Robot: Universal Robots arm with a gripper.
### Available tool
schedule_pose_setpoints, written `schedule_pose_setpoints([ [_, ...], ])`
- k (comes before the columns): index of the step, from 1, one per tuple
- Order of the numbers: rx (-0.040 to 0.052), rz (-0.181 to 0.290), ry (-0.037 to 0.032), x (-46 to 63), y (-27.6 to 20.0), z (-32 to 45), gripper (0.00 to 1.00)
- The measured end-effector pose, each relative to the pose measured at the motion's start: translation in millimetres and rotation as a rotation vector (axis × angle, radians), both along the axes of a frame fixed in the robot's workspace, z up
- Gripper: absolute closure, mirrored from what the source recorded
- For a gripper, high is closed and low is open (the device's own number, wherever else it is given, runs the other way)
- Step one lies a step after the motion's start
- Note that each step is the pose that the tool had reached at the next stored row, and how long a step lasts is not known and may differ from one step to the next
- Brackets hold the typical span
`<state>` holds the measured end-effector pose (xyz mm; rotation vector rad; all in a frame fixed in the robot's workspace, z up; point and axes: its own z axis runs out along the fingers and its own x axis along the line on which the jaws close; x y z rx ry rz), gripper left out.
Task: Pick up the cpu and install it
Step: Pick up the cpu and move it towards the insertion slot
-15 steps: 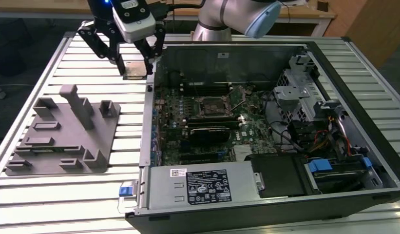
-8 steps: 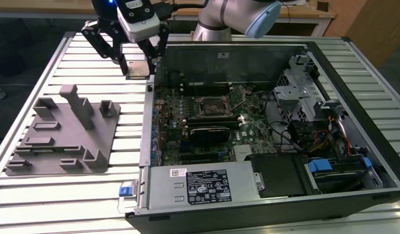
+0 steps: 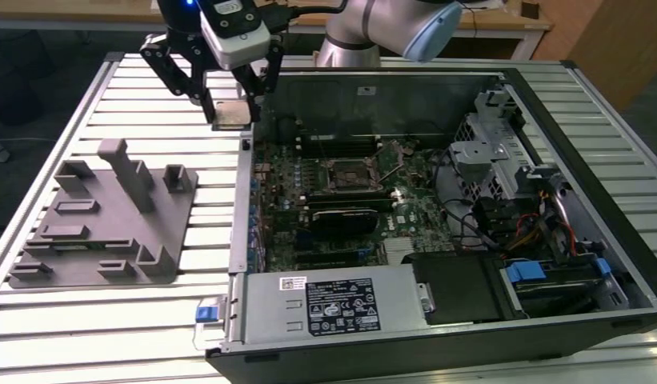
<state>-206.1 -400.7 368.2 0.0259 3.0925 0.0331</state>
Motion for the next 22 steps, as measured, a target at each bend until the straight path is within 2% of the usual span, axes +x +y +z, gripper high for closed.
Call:
schedule_pose_setpoints([
  [22, 0.0, 0.0, 0.0, 16.3, 0.6, 0.0, 0.45],
])
